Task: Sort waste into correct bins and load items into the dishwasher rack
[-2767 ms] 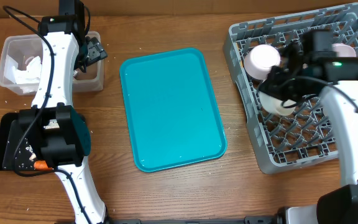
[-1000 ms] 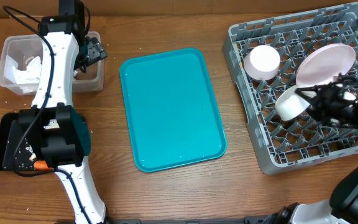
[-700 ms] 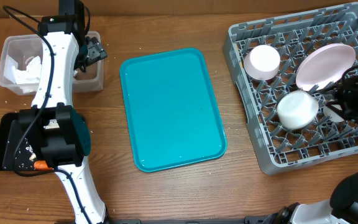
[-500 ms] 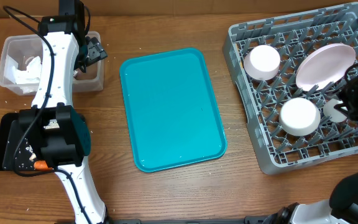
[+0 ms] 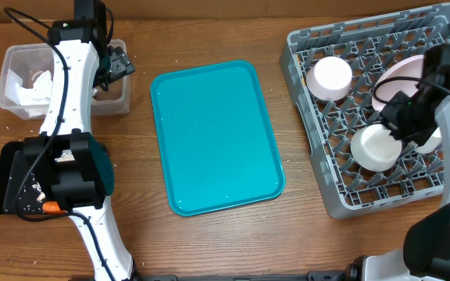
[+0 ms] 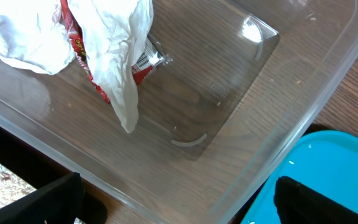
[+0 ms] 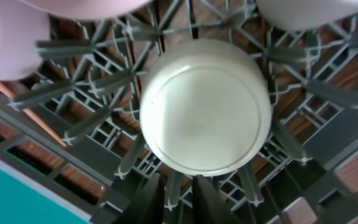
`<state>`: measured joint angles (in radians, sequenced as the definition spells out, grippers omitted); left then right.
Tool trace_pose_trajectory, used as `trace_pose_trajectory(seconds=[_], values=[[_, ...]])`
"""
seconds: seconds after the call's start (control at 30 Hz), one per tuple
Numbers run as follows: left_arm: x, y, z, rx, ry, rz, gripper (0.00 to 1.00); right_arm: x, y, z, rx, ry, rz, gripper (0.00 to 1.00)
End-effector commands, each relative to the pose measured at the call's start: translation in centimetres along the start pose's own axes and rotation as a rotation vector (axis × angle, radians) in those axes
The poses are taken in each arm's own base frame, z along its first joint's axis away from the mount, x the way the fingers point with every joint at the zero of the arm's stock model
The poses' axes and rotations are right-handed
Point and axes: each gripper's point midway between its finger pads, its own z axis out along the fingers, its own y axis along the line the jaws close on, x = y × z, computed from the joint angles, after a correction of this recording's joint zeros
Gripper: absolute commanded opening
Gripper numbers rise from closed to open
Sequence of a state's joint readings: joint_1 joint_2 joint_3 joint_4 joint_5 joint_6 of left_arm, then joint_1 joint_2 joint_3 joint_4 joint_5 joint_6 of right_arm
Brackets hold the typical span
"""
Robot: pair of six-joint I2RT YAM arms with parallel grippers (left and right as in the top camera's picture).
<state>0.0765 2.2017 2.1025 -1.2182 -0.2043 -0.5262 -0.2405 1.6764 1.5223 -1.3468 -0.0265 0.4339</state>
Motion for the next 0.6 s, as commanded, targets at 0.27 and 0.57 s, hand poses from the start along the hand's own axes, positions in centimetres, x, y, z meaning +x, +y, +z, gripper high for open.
trace_pose_trajectory(seconds=[0.27,0.57], values=[[-0.6,-0.1,-0.8,0.016,-0.021,-0.031,1.0,8.0,12.3,-0.9,-0.317,0.095,-0.4,0.31],[-0.6,-0.1,-0.8,0.016,-0.021,-0.031,1.0,12.8,19.4,-1.3,-0.341,-0.069,-0.66,1.0]])
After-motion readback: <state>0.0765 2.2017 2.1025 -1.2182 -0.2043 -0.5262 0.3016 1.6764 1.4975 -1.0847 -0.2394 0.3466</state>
